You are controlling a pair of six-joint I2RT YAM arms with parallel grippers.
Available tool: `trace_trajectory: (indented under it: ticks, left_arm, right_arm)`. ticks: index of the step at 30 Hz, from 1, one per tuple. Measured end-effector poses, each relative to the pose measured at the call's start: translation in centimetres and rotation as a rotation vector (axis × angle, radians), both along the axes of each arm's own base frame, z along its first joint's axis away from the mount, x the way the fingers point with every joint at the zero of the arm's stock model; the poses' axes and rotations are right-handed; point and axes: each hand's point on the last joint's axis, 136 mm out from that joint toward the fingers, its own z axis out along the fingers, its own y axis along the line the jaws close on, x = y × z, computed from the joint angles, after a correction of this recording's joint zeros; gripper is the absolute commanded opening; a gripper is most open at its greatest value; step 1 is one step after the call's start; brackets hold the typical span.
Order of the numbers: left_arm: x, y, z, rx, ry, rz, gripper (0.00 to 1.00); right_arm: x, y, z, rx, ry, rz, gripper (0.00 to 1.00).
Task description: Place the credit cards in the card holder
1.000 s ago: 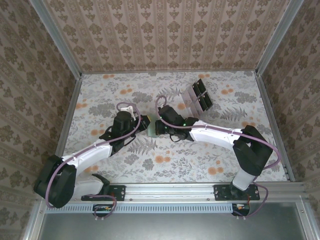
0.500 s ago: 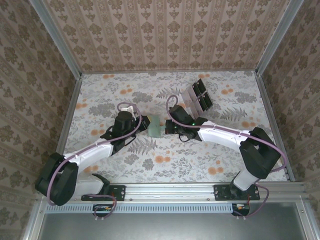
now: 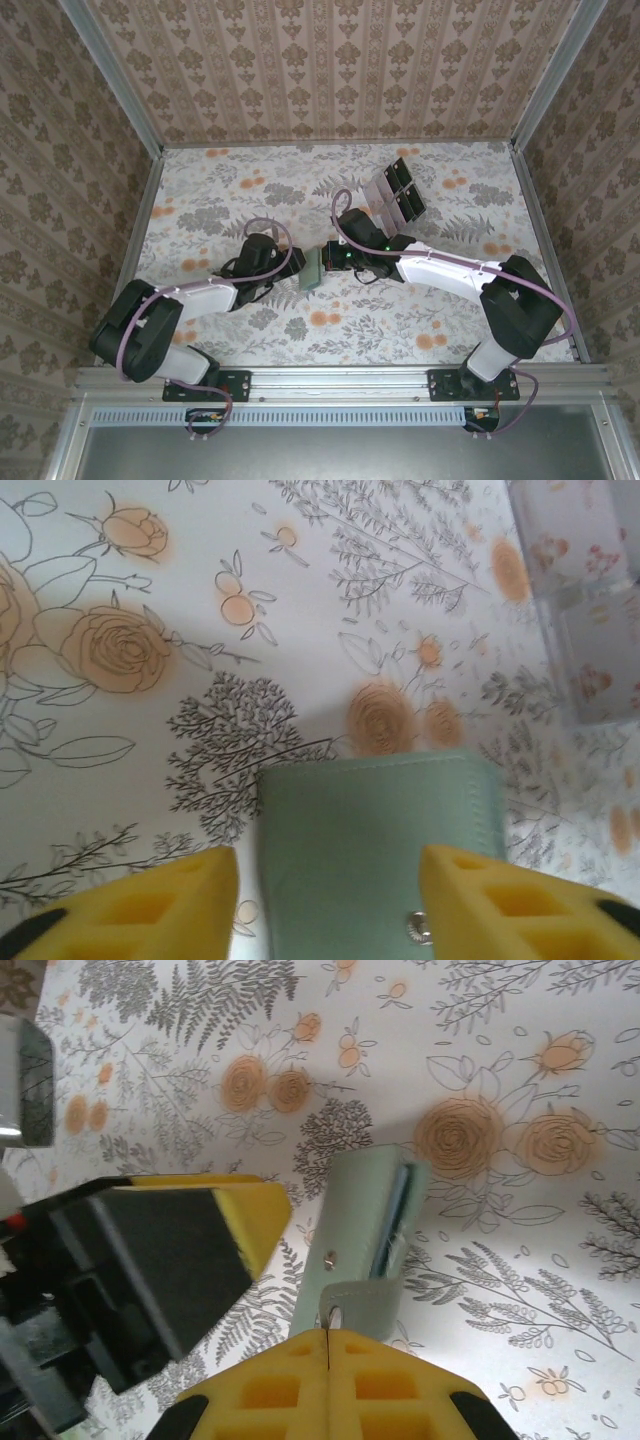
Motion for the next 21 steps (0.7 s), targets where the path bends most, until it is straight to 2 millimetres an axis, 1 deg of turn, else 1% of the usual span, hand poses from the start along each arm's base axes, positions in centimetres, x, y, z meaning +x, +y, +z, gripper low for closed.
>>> trace_trajectory:
  ticks: [3,8,13,19,21]
  left_arm:
    - [0.0,0.0,0.0,0.006,-0.008,-0.007,0.67]
    - [0.0,0.0,0.3,0.008,-0.017,-0.013,0.71]
    - [0.1,-0.1,1.3,-0.003,-0.045,-0.018,0.73]
    - [0.1,-0.1,1.5,-0.003,-0.05,-0.02,0.73]
    - [0.1,-0.1,1.5,-0.003,-0.05,-0.02,0.72]
  right_arm:
    - [-0.2,0.3,0.4,0.017,0.001,0.012,0.0]
    - [-0.4,0.4,1.2,0.037,-0.006,0.019,0.0]
    - [-0.5,0.5,2.1,0.057,-0.017,0.016,0.0]
    - [-0.5,0.6,2.2,0.065,-0.014,0.01,0.0]
    - [-0.5,0.6,2.2,0.065,-0.014,0.01,0.0]
